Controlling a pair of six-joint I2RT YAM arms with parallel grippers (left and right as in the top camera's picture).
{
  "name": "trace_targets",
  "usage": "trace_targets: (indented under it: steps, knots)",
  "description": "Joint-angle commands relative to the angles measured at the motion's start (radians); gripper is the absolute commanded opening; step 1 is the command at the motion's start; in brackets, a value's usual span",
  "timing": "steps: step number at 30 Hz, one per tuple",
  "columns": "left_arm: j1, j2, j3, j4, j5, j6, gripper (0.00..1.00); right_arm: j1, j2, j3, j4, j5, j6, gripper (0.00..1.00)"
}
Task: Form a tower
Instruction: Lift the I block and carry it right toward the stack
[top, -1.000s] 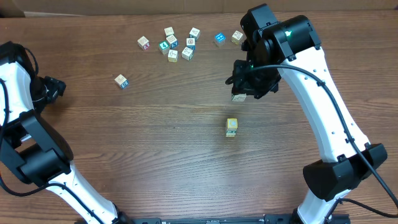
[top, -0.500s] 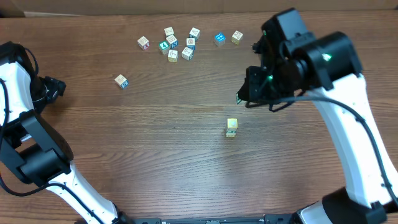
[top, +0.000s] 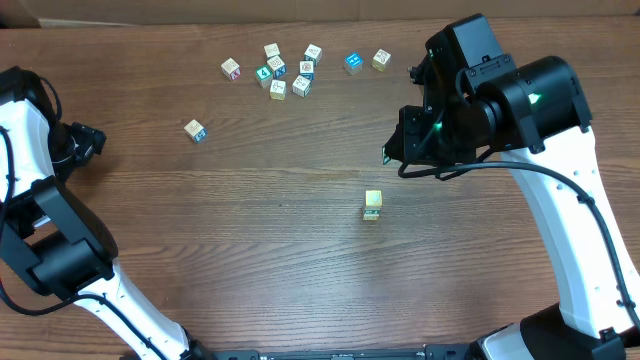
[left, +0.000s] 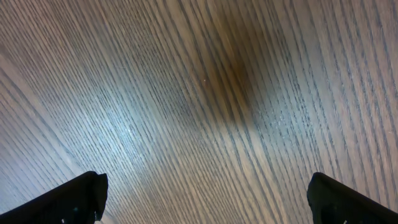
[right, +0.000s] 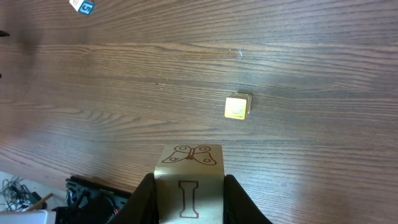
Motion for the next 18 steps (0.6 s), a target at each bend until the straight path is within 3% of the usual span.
trace_targets:
  steps: [1,10,18]
  knots:
    - [-0.013,0.007,0.015,0.002,-0.009,0.019,1.00,-0.002,-0.001,-0.005,0.011,0.006,-0.003,0.11]
    - [-0.013,0.007,0.015,0.002,-0.009,0.019,0.99,-0.002,-0.001,-0.005,0.035,0.006,-0.003,0.14]
    - [-0.013,0.007,0.015,0.002,-0.009,0.019,1.00,0.000,0.011,-0.005,0.021,0.006,-0.003,0.09]
